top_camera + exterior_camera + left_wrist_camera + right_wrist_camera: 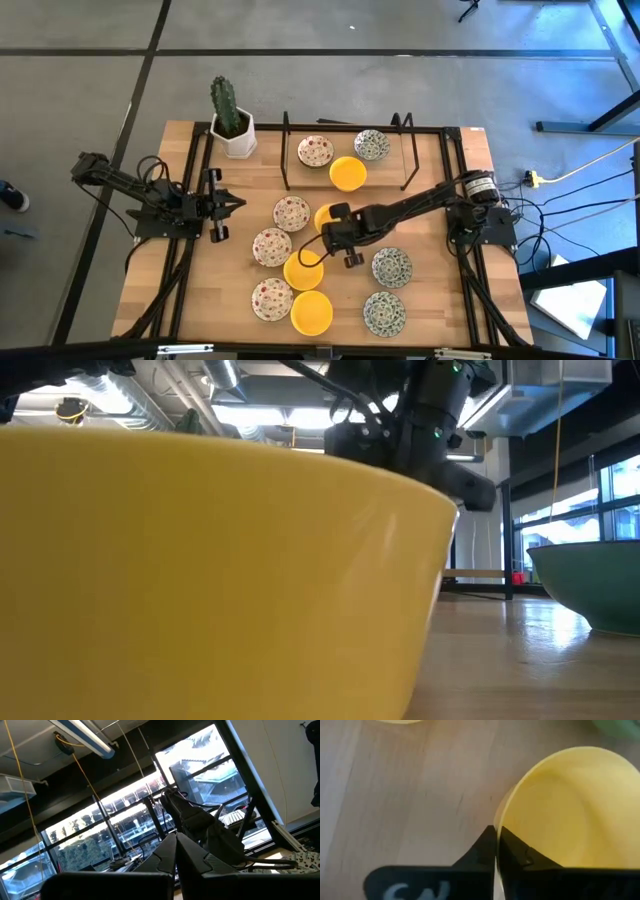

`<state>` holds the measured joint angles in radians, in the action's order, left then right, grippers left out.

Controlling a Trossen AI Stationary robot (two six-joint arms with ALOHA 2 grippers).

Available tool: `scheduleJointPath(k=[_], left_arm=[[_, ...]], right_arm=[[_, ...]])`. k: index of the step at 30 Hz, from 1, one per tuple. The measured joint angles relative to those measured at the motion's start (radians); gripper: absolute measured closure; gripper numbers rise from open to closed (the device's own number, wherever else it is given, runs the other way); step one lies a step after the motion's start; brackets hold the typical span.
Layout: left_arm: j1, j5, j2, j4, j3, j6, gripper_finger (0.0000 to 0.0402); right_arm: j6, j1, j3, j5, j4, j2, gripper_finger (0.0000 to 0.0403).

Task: Pick & Place Mini bowls
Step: Stack the yellow bowl on the yellow bowl on the shelf

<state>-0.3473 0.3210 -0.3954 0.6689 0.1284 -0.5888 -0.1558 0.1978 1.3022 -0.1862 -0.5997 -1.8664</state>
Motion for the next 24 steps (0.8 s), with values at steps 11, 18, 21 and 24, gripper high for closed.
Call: scheduleJointPath(k=[11, 18, 21, 24], left_arm=[[0.0, 0.0, 0.0, -0.014, 0.0, 0.002, 0.0397], [0.0, 0.0, 0.0, -0.018, 0.0, 0.002, 0.0393], [0.0, 0.0, 0.0, -0.019, 0.0, 0.002, 0.0391], [0.0, 0.0, 0.0, -0.019, 0.0, 0.002, 0.0392]], right_arm=[[-0.011, 0.017, 0.337, -0.097, -0.337, 0.003, 0.0398], [0.007, -0.008, 0.559, -0.179, -0.586, 0.004, 0.0399], [0.034, -0.044, 0.6, -0.172, -0.683, 0.004, 0.0399], [0.04, -0.083, 0.6, -0.18, -0.729, 0.004, 0.0399]])
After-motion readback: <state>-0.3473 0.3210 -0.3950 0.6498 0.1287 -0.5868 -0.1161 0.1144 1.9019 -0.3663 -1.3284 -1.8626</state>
